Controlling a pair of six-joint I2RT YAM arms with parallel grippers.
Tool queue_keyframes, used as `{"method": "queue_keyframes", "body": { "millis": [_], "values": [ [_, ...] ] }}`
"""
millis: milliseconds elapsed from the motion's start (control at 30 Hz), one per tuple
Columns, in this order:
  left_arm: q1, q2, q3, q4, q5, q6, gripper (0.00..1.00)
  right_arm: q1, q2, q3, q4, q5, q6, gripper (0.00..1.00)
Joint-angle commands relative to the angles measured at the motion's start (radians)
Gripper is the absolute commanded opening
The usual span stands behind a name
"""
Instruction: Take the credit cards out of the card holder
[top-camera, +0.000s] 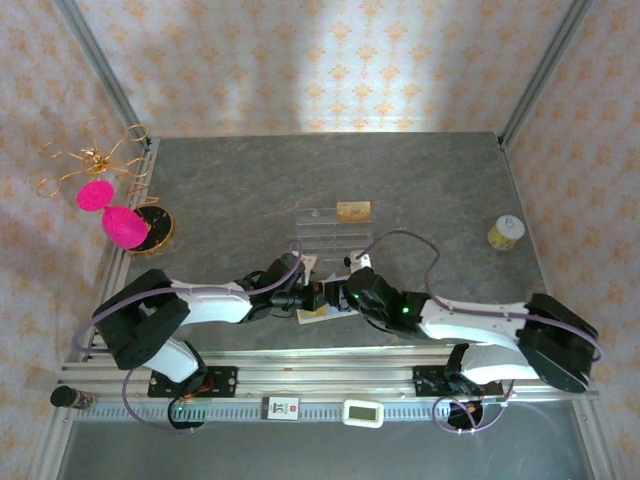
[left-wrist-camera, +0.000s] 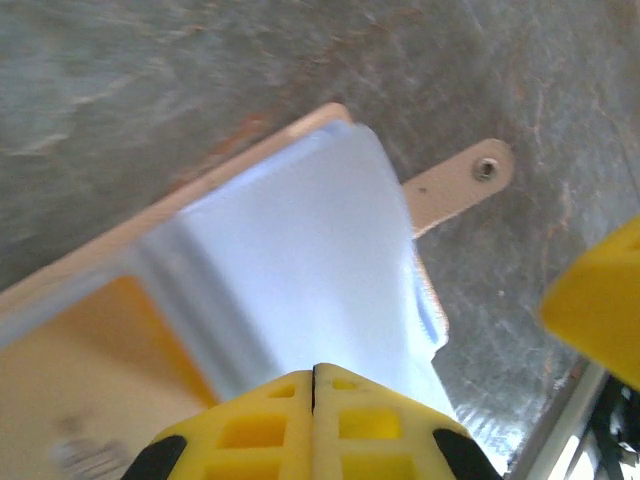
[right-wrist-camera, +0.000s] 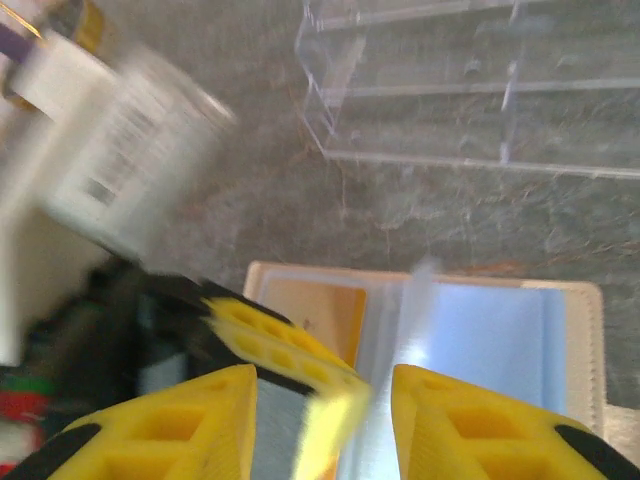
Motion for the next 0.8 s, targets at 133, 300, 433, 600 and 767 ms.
{"method": "queue_keyframes", "body": {
  "millis": [133,300,433,600,767],
  "values": [
    [-0.036,0.149,0.121,0.010,0.069,0.024,0.04,-0.029,-0.163,-0.056,-0.121,0.083,0.106,0.37],
    [-0.020,-0.028,0.063,-0.032,-0.086,0.007,0.13,-0.063,-0.187,-0.049,-0.133,0.010,0.108,0.36],
    [0.077,-0.230,-0.081,-0.057,-0.152,-0.051,0.14,-0.113,-0.097,-0.006,-0.087,-0.187,0.059,0.30],
    [0.112,-0.274,-0.168,-0.058,-0.121,-0.052,0.15,-0.135,0.152,0.124,-0.075,-0.422,-0.011,0.22],
    [0.111,-0.208,-0.184,0.031,-0.087,-0.051,0.11,-0.140,0.294,0.197,-0.091,-0.469,-0.018,0.20]
  ]
}}
